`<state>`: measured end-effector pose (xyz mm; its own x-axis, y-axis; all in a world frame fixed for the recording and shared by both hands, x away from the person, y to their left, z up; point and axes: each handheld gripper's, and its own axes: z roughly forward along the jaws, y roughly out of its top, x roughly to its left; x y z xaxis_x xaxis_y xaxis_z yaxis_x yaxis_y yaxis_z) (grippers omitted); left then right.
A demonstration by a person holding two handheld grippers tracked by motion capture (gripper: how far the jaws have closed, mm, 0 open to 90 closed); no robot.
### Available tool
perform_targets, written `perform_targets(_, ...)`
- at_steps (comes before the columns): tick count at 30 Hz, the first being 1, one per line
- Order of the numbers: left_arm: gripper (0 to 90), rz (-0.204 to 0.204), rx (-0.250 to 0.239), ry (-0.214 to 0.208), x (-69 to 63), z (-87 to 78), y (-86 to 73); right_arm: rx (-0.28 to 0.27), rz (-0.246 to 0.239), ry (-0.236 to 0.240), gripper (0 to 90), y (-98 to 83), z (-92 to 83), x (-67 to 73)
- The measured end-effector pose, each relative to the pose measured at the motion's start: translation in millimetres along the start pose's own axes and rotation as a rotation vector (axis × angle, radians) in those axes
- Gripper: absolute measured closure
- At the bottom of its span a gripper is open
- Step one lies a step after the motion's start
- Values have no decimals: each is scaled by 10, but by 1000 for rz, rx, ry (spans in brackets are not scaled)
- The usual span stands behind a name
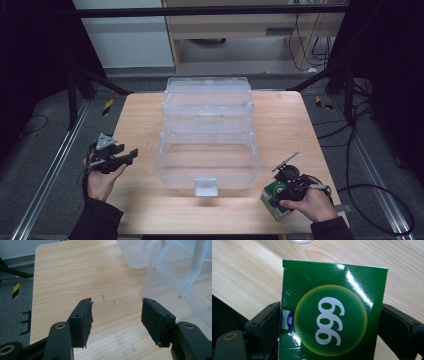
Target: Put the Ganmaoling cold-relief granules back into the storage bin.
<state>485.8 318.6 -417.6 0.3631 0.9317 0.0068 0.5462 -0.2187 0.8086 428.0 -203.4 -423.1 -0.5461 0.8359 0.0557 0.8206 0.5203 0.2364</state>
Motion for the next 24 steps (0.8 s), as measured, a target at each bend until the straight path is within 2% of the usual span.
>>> perform_targets(13, 410, 2, 2, -2, -5, 3, 0, 47, 10, -2, 136, 38, 46, 2)
perform_targets(16, 411, 4, 5, -2, -7, 6, -1, 52, 25, -1, 151, 47, 43, 6)
perform_targets(24, 410, 7, 9, -3, -9, 11, -2, 57, 6, -16, 167, 59, 15, 8)
